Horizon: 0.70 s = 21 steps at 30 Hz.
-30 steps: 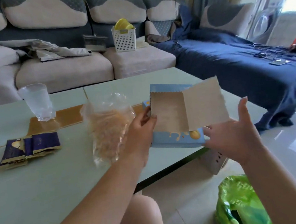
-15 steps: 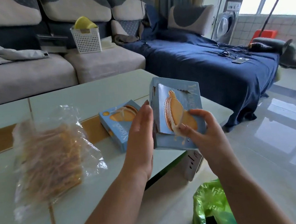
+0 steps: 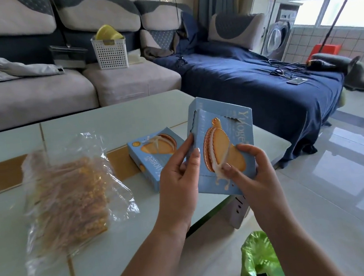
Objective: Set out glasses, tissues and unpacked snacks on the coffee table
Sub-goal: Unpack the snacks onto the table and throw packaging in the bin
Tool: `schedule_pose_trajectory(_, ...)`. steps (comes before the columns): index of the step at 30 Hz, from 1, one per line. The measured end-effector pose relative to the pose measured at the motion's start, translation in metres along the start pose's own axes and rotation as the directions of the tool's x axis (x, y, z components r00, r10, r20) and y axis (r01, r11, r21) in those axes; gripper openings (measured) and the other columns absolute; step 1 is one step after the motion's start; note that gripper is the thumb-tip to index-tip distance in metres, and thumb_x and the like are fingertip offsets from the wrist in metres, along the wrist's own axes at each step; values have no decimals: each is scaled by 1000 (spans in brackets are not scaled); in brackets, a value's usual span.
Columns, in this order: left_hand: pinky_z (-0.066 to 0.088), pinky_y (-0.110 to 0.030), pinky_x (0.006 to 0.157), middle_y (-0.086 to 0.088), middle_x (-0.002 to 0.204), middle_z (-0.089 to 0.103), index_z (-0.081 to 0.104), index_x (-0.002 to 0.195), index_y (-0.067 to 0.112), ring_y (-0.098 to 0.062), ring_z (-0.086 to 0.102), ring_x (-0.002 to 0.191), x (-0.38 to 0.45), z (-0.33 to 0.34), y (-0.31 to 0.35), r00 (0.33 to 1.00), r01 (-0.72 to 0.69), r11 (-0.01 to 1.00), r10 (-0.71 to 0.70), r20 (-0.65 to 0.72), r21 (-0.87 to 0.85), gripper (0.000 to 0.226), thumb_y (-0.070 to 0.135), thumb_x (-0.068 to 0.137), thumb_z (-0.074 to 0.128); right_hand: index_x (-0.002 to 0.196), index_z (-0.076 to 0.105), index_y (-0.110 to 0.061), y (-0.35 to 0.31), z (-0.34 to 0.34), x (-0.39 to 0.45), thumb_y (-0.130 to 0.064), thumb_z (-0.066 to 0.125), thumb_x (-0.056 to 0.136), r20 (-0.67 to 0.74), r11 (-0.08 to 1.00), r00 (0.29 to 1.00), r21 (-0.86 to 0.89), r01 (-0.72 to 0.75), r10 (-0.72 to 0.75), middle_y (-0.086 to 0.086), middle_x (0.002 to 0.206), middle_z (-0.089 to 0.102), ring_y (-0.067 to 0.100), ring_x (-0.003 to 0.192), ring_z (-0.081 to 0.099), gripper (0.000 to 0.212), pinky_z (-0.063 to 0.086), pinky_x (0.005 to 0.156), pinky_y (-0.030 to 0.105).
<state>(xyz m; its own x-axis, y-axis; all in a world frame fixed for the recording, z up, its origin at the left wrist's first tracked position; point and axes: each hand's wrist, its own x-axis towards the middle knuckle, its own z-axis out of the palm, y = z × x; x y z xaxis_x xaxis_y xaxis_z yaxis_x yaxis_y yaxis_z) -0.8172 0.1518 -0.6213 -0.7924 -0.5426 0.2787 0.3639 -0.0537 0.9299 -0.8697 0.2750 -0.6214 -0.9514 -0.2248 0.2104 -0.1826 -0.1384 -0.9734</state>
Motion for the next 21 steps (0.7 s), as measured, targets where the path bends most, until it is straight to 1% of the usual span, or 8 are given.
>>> schedule_pose_trajectory(3,53,-25,80,15,103,72,62,114,36,-6,67,99,1,3,-1,999,28,997,-31,-44,-67,29,18,93,55,105,57,-32,0,-1,-1,-12,74,75,-14,1000,1000,-28,11,-11,2,107,65,13,83,66,40,51,58,17)
schedule_pose_trajectory(6,53,-36,89,12,105,73,64,108,36,-11,67,102,2,5,0,992,100,988,-108,-59,-119,26,17,93,56,107,57,-30,1,-4,-1,-13,73,76,-22,998,1000,-59,9,-10,-2,108,63,12,84,64,39,50,57,16)
schedule_pose_trajectory(8,53,-43,92,12,100,74,66,102,38,-16,67,102,4,4,0,985,158,979,-165,-45,-132,25,18,93,55,108,58,-29,0,-7,-1,-10,71,79,-26,999,1000,-51,-4,3,-1,110,62,14,88,65,37,51,59,17)
schedule_pose_trajectory(11,53,-45,92,11,98,74,69,96,41,-18,67,101,7,4,-1,975,214,970,-219,-33,-118,25,22,95,53,111,56,-25,-2,-12,0,-4,64,85,-12,1000,999,3,-30,30,3,116,62,15,86,67,34,53,58,18)
schedule_pose_trajectory(15,46,-41,102,8,118,67,62,109,41,-12,61,112,9,9,-3,958,285,955,-282,52,-83,21,37,89,56,108,56,-25,0,-24,11,-1,54,90,-65,998,997,28,-51,53,2,121,60,9,72,68,30,53,55,21)
schedule_pose_trajectory(18,40,-36,108,6,133,56,52,121,41,-9,54,120,9,15,-9,939,335,942,-333,82,-9,48,48,74,58,107,58,-25,8,-37,21,-6,57,90,-146,987,979,101,-126,140,5,120,61,12,69,65,26,53,55,26)
schedule_pose_trajectory(19,39,-34,107,5,133,55,49,126,38,-8,53,120,10,18,-13,935,342,939,-343,94,30,52,47,76,59,109,58,-24,12,-41,25,-7,57,90,-169,980,970,129,-152,173,4,117,63,13,69,64,25,53,55,26)
schedule_pose_trajectory(21,41,-27,100,7,126,58,44,132,31,-5,54,114,10,24,-18,924,346,932,-358,136,104,46,36,88,58,110,56,-22,18,-48,32,-8,57,90,-208,972,955,145,-186,214,2,111,64,13,68,61,25,53,53,25)
